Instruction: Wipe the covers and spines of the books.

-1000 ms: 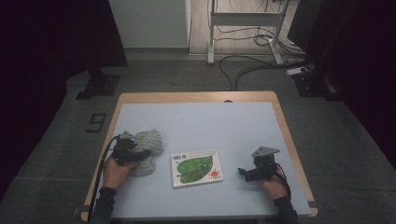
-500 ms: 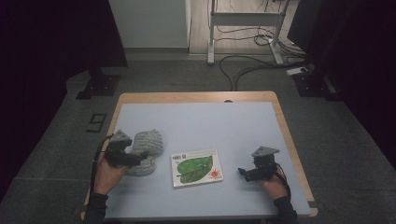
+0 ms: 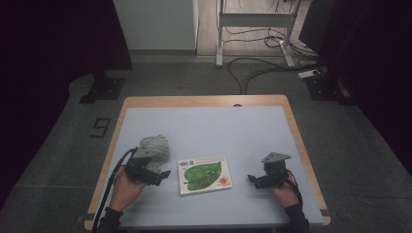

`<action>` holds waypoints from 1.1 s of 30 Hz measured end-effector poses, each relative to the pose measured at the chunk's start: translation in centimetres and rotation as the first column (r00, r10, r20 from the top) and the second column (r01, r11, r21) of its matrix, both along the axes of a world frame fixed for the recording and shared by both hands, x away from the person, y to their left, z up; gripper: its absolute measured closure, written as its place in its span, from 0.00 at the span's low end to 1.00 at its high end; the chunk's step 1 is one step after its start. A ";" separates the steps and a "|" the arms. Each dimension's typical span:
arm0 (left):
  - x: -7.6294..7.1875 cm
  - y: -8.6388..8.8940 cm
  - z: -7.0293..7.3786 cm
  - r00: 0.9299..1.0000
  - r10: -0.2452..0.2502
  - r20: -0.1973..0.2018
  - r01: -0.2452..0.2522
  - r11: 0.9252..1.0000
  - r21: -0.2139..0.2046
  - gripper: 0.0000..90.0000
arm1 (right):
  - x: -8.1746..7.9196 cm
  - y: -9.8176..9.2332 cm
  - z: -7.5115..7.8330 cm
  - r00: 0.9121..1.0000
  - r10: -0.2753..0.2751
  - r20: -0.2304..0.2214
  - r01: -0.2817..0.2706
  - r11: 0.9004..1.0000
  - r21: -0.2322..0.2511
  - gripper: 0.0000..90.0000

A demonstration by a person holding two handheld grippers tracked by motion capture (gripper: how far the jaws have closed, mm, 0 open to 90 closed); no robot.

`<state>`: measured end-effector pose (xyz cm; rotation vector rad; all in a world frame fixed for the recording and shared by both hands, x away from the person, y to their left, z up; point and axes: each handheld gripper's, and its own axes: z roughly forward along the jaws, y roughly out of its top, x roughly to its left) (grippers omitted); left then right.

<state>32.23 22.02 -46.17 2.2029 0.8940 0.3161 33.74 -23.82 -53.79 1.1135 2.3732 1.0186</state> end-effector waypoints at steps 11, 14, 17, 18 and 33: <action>-0.3 -2.3 -2.6 0.997 -0.061 -0.036 0.062 0.998 0.017 0.00 | 0.0 0.0 0.0 1.000 0.000 0.000 0.000 1.000 0.000 0.00; -0.3 -2.5 -3.3 0.997 -0.065 -0.048 0.066 0.997 0.028 0.00 | 0.0 0.0 0.0 1.000 0.000 0.000 0.000 1.000 0.000 0.00; -0.3 -2.4 -3.9 0.996 -0.065 -0.054 0.068 0.997 0.044 0.00 | 0.0 0.0 0.0 1.000 0.001 0.001 -0.001 1.000 -0.001 0.00; -0.4 -2.4 -4.1 0.996 -0.062 -0.057 0.065 0.997 0.045 0.00 | 0.0 0.0 0.0 1.000 0.000 0.000 0.000 1.000 0.000 0.00; -0.7 -3.1 -5.6 0.995 -0.090 -0.046 0.095 0.988 0.121 0.00 | 0.0 0.0 0.0 1.000 0.000 0.000 0.000 1.000 0.000 0.00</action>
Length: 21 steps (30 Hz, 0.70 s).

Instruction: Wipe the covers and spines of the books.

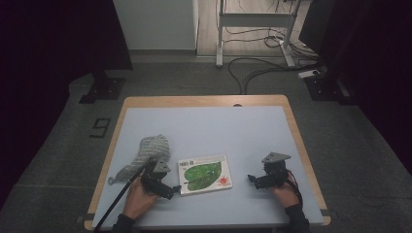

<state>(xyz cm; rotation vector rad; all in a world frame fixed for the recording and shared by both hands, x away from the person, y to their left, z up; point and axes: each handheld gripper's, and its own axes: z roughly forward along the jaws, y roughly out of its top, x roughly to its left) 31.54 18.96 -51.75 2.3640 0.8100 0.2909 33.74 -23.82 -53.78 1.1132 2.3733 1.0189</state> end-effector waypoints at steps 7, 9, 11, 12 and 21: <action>-0.4 -0.8 -0.3 1.000 -0.017 0.005 0.017 0.999 -0.031 0.00 | 0.0 0.0 0.0 1.000 0.000 -0.001 0.000 1.000 -0.001 0.00; -0.4 -1.1 -0.5 1.000 -0.026 0.001 0.026 0.999 -0.046 0.00 | 0.0 0.0 0.0 1.000 0.001 -0.001 -0.001 1.000 -0.001 0.00; -0.5 -1.5 -0.6 0.999 -0.035 -0.001 0.035 0.998 -0.060 0.00 | 0.0 0.0 0.0 1.000 0.002 -0.002 -0.002 1.000 -0.001 0.00; -0.5 -1.6 -0.6 0.999 -0.042 -0.002 0.042 0.997 -0.065 0.00 | 0.0 0.0 0.0 1.000 0.002 -0.001 -0.002 1.000 0.000 0.00; -0.6 -3.4 -1.0 0.996 -0.092 -0.001 0.092 0.991 -0.101 0.00 | 0.0 0.0 0.0 1.000 0.004 -0.002 -0.004 1.000 -0.001 0.00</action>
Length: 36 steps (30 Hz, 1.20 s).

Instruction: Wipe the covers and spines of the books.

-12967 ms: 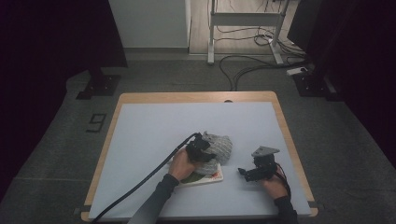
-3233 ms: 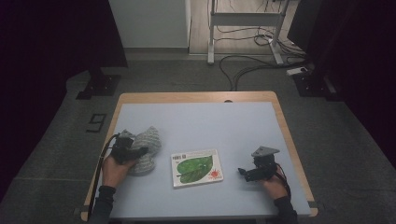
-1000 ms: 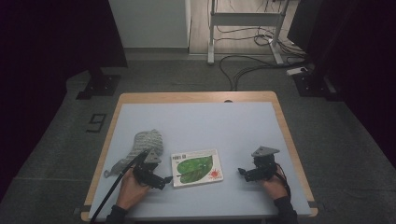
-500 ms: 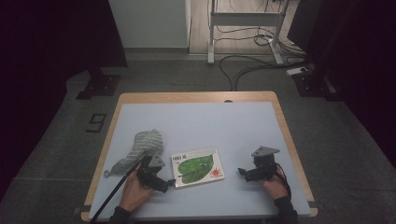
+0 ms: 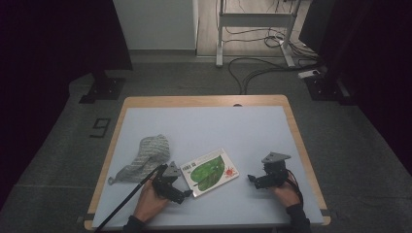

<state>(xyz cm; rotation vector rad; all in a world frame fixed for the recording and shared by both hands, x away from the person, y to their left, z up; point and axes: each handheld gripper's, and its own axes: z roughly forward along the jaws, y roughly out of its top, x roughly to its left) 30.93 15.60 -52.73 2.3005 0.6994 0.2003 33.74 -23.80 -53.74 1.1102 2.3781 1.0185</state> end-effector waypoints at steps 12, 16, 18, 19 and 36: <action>-0.2 -1.0 0.0 1.000 0.005 0.016 -0.005 1.000 0.002 0.00 | 0.0 0.0 0.0 1.000 0.001 -0.002 -0.001 1.000 0.002 0.00; -0.2 -1.0 -0.1 1.000 0.007 0.013 -0.007 1.000 0.000 0.00 | 0.2 -0.2 0.3 1.000 0.008 -0.011 -0.008 1.000 0.003 0.04; -0.2 -1.0 -0.1 1.000 0.010 0.009 -0.010 1.000 0.000 0.00 | 0.4 -0.1 0.6 1.000 0.015 -0.011 -0.015 1.000 0.006 0.05; -0.1 -1.0 -0.1 1.000 0.012 0.003 -0.012 1.000 0.000 0.00 | 0.4 0.0 0.7 1.000 0.019 -0.010 -0.019 1.000 0.006 0.05; -0.1 -0.9 -0.1 1.000 0.019 -0.014 -0.019 1.000 -0.002 0.00 | 2.8 4.8 3.8 0.987 0.160 0.011 -0.160 0.987 0.008 0.00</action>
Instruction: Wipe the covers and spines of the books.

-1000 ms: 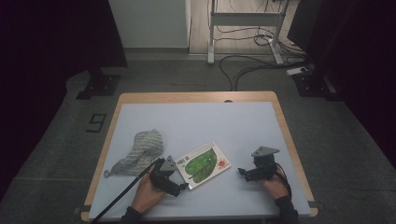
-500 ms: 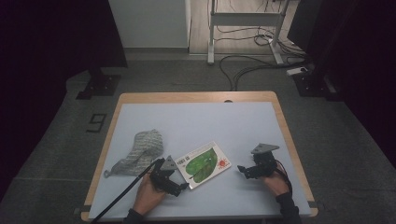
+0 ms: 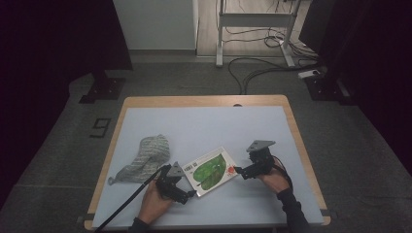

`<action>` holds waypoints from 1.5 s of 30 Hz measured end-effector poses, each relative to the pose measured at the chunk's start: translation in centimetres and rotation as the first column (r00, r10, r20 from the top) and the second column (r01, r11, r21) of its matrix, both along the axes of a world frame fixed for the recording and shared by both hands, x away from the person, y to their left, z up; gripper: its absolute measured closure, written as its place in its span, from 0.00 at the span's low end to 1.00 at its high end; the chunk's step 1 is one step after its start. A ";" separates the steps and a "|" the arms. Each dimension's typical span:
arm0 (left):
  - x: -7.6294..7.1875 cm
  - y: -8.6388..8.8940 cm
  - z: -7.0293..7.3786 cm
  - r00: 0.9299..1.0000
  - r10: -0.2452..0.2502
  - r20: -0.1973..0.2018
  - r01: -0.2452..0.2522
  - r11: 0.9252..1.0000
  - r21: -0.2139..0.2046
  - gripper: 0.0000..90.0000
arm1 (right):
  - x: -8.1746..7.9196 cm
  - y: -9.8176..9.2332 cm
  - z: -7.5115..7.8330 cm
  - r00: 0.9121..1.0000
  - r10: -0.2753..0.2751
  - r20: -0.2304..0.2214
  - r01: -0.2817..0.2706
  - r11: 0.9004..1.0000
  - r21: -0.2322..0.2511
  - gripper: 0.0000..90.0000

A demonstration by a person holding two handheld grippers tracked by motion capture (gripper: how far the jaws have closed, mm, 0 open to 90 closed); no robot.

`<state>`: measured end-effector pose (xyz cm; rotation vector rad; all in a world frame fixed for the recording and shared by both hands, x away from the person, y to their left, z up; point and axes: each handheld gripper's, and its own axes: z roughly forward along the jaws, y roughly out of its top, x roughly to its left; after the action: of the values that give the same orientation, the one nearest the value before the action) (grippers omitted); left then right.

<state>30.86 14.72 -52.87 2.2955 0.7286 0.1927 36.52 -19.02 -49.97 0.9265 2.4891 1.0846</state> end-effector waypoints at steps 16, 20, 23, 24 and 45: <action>0.0 0.0 0.0 1.000 0.000 0.000 0.000 1.000 -0.001 0.00 | 2.7 5.2 -1.9 0.995 0.069 -0.067 -0.068 0.998 0.014 0.00; 0.0 0.0 0.0 1.000 0.001 0.000 -0.001 1.000 -0.001 0.00 | 3.4 6.0 -2.4 0.993 0.080 -0.089 -0.079 0.997 0.015 0.00; 0.0 0.0 0.0 1.000 0.000 0.000 0.000 1.000 -0.001 0.00 | 4.0 6.3 -2.7 0.989 0.093 -0.119 -0.088 0.995 0.041 0.00; 0.0 0.0 0.0 1.000 0.000 0.000 0.000 1.000 -0.001 0.00 | 4.1 6.4 -2.7 0.988 0.090 -0.125 -0.085 0.995 0.046 0.00; 0.0 0.0 0.0 1.000 0.001 -0.003 -0.001 1.000 -0.001 0.00 | 4.1 6.5 -1.0 0.986 0.081 -0.148 -0.061 0.989 0.133 0.01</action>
<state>30.86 14.73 -52.88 2.2944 0.7314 0.1898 40.66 -12.52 -50.96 0.9985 2.6196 1.2537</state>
